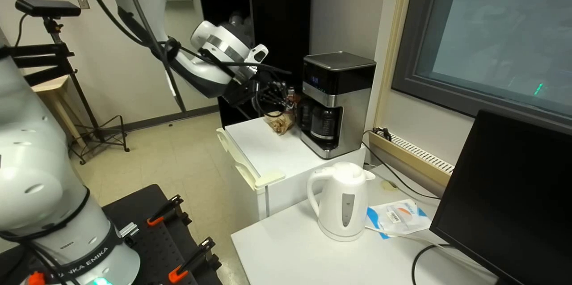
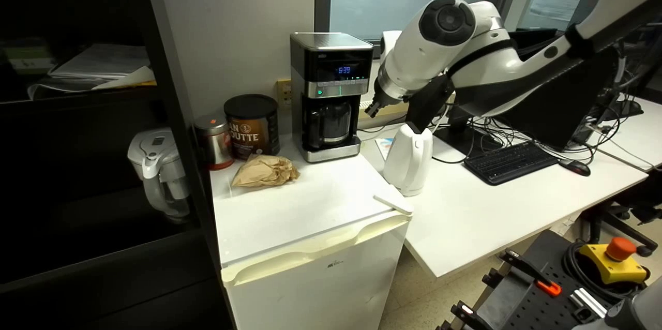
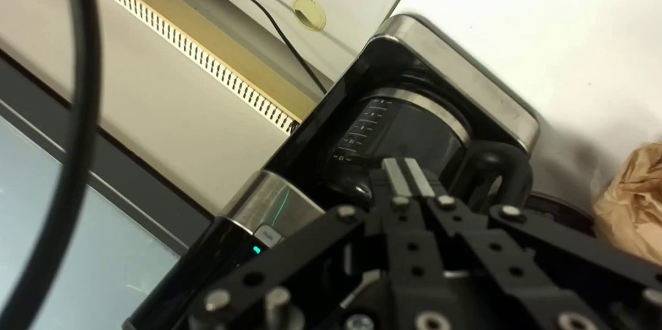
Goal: Press a button on the coffee maker
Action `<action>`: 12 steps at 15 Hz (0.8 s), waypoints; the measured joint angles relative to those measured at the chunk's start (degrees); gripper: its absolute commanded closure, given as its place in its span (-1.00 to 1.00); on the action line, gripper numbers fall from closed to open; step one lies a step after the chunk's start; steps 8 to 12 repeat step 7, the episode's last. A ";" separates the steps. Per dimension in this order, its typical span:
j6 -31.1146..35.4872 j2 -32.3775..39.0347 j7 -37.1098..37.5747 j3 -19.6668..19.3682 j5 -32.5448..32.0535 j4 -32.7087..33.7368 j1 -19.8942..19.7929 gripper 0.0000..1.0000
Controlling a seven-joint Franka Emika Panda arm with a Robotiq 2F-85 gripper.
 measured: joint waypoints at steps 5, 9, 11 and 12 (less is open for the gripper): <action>0.50 -7.33 -4.92 0.59 6.52 -7.69 1.08 0.99; 0.72 -10.08 -7.18 0.64 9.82 -10.75 2.06 0.99; 0.72 -10.08 -7.18 0.64 9.82 -10.75 2.06 0.99; 0.72 -10.08 -7.18 0.64 9.82 -10.75 2.06 0.99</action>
